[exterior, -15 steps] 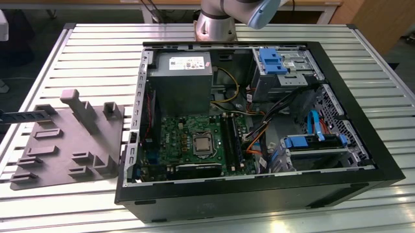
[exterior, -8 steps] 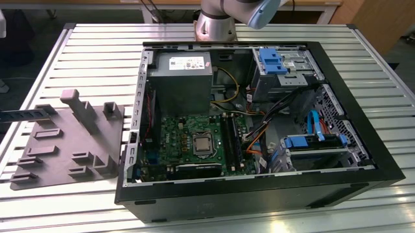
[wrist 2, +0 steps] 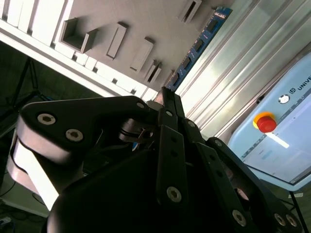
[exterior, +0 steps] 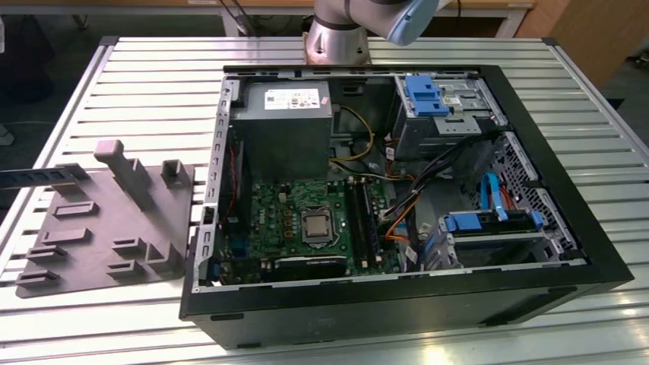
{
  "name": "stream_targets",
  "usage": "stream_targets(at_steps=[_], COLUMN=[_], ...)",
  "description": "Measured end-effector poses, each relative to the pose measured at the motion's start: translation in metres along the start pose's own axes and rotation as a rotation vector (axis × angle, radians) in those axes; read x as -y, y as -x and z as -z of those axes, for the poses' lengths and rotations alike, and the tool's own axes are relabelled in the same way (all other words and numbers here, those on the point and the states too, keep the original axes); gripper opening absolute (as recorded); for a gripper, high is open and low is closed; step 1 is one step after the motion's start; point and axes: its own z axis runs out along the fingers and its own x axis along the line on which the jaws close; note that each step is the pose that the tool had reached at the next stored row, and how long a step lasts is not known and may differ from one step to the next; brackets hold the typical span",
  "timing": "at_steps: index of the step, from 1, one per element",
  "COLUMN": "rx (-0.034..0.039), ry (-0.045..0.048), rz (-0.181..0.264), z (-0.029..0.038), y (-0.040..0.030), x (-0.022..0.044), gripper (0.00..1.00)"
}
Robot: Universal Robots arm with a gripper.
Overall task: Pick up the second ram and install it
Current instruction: 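Pick up the second ram and move it above second insertion slot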
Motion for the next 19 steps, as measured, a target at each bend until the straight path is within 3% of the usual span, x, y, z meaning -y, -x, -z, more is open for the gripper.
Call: stream_targets(at_steps=[19], rx=[0.0073], ry=[-0.0002], rz=[0.0], z=[0.0137], y=[0.0005], x=[-0.0006], gripper=[0.12])
